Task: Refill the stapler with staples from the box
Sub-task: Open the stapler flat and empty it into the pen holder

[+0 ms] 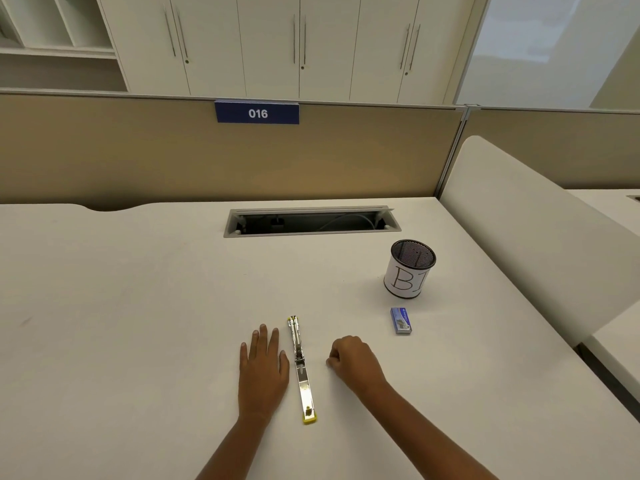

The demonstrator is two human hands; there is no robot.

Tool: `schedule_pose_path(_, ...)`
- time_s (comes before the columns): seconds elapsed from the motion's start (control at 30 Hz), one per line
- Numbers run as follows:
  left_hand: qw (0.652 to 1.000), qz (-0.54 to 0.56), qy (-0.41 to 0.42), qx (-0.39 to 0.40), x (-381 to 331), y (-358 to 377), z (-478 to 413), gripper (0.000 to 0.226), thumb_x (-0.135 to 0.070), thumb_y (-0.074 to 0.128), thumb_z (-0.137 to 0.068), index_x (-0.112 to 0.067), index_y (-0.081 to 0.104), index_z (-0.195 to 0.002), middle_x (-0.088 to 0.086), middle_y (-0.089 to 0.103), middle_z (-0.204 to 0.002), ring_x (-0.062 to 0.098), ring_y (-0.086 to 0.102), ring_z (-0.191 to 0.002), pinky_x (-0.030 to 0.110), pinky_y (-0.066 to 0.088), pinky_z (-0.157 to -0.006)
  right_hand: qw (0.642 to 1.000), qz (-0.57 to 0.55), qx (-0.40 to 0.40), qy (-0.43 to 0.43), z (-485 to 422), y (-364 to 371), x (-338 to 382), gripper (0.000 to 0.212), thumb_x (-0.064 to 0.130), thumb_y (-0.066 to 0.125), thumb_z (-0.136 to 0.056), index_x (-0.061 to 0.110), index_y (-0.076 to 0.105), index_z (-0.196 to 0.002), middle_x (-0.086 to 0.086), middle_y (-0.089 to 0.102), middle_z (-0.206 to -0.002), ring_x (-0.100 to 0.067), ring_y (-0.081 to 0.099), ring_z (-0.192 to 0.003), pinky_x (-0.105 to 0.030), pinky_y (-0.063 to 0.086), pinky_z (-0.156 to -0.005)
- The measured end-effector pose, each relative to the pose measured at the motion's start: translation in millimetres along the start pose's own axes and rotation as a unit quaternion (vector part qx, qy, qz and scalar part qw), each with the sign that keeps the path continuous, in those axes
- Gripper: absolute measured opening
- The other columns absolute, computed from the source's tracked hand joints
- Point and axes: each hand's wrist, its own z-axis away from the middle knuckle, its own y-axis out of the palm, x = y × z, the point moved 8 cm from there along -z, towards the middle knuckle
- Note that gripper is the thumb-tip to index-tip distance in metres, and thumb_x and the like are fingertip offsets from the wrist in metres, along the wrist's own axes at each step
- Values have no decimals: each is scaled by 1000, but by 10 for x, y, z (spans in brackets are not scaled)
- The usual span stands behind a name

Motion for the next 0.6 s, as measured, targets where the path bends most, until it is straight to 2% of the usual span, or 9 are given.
schedule_pose_path(0.1, 1000, 12, -5, -4, -4, -31, 23, 58, -27, 25, -86, -9, 39, -140, 15, 31, -151, 29, 28, -141, 44, 18, -117, 999, 34, 13, -8, 13, 41, 23, 21, 14, 47, -92, 0, 59, -103, -18, 61, -113, -30, 56, -104, -35, 44, -86)
schedule_pose_path(0.23, 1000, 21, -5, -20, -7, -68, 35, 48, -20, 40, -91, -8, 43, -137, 16, 35, -149, 32, 33, -138, 46, 22, -115, 1000, 2, 6, 2, -26, -68, -44, 22, 12, 49, -88, -3, 61, -98, -19, 64, -109, -32, 58, -102, -35, 45, -84)
schedule_pose_path(0.33, 1000, 19, 2, -9, -11, -43, 31, 46, -19, 41, -94, -9, 39, -140, 15, 30, -151, 29, 28, -141, 44, 18, -117, 995, -66, -73, 25, -156, -505, -199, 19, 9, 54, -85, -6, 65, -90, -21, 69, -101, -32, 61, -96, -35, 45, -81)
schedule_pose_path(0.5, 1000, 0, 10, 2, -13, -18, 26, 49, -23, 36, -96, -14, 29, -144, 10, 20, -156, 24, 18, -145, 40, 11, -119, 961, -122, -237, 74, -393, -1448, -557, 16, 5, 56, -83, -8, 65, -80, -25, 70, -88, -37, 62, -86, -35, 41, -68)
schedule_pose_path(0.53, 1000, -2, 10, 0, -17, -33, 32, 48, -22, 37, -96, -12, 33, -143, 12, 24, -154, 26, 22, -143, 42, 14, -118, 955, -124, -255, 88, -437, -1586, -627, 16, 6, 56, -84, -7, 65, -80, -25, 70, -88, -37, 61, -85, -34, 39, -66)
schedule_pose_path(0.6, 1000, 3, 10, -15, -29, -79, 38, 45, -18, 40, -89, -4, 51, -131, 20, 44, -142, 34, 44, -131, 49, 32, -109, 942, -125, -291, 112, -516, -1820, -746, 17, 7, 55, -84, -7, 66, -82, -27, 69, -90, -39, 60, -85, -32, 36, -66)
